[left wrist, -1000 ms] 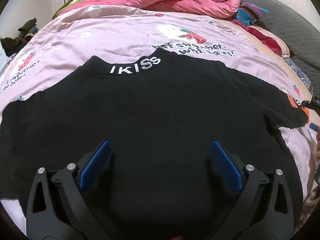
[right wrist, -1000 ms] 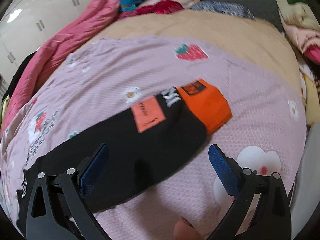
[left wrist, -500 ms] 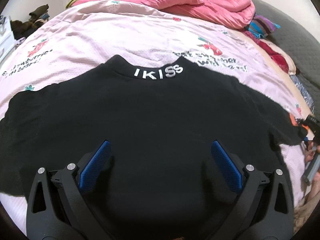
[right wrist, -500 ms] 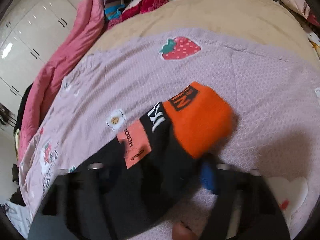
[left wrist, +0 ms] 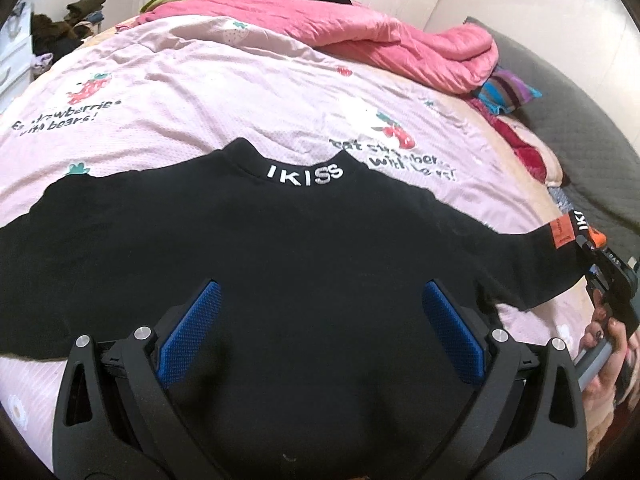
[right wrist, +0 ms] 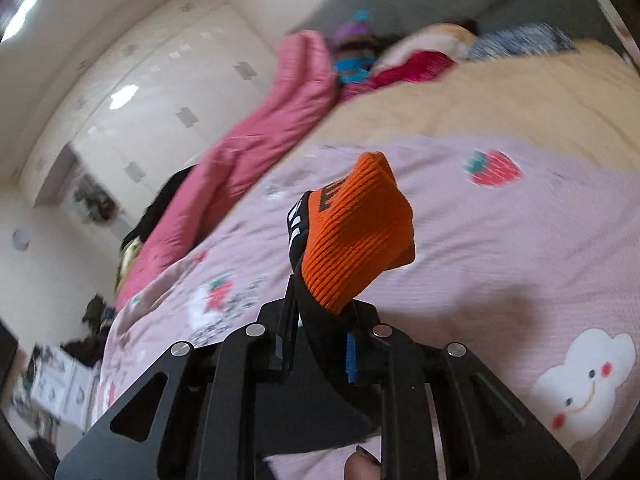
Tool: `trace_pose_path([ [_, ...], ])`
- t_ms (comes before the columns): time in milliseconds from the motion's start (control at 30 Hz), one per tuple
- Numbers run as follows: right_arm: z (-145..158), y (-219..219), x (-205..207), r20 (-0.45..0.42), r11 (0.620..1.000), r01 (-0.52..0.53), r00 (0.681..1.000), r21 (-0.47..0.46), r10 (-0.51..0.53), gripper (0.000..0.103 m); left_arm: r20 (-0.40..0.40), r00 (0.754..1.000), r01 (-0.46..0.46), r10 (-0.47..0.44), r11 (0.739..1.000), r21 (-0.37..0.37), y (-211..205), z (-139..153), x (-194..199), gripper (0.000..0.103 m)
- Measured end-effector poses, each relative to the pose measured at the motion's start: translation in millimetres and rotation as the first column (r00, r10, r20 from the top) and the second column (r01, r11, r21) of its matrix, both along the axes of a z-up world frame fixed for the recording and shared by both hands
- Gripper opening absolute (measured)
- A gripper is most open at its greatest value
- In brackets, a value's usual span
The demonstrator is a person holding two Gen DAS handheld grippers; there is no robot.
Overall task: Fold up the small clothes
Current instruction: 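Lift the sleeve with the right tool and lay it across the shirt body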
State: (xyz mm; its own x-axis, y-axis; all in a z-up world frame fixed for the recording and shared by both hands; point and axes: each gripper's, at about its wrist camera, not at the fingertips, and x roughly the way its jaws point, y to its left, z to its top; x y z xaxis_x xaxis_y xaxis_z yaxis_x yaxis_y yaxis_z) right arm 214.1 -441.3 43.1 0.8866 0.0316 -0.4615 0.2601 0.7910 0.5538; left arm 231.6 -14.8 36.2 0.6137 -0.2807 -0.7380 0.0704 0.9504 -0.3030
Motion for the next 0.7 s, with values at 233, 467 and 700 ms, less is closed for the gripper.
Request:
trace_pose_path([
  [233, 29.3, 66.7, 0.0, 0.058, 0.983, -0.162, 0.984, -0.083, 0.167, 0.017, 0.017, 0.999, -0.043, 0.044, 0.997, -0.057, 24.8, 14.7, -8.6, 0.095],
  [467, 38.3, 136.8, 3.7, 0.056, 0.936, -0.308, 0.945, -0.171, 0.321, 0.017, 0.033, 0.996, -0.072, 0.078, 0.984, -0.161, 55.4, 22.3, -13.3, 0.095],
  [700, 25.2, 187.0, 12.4, 0.013, 0.877, -0.420, 0.900, -0.232, 0.435, 0.017, -0.003, 0.998, -0.064, 0.065, 0.960, -0.274, 75.6, 11.9, -13.1, 0.095],
])
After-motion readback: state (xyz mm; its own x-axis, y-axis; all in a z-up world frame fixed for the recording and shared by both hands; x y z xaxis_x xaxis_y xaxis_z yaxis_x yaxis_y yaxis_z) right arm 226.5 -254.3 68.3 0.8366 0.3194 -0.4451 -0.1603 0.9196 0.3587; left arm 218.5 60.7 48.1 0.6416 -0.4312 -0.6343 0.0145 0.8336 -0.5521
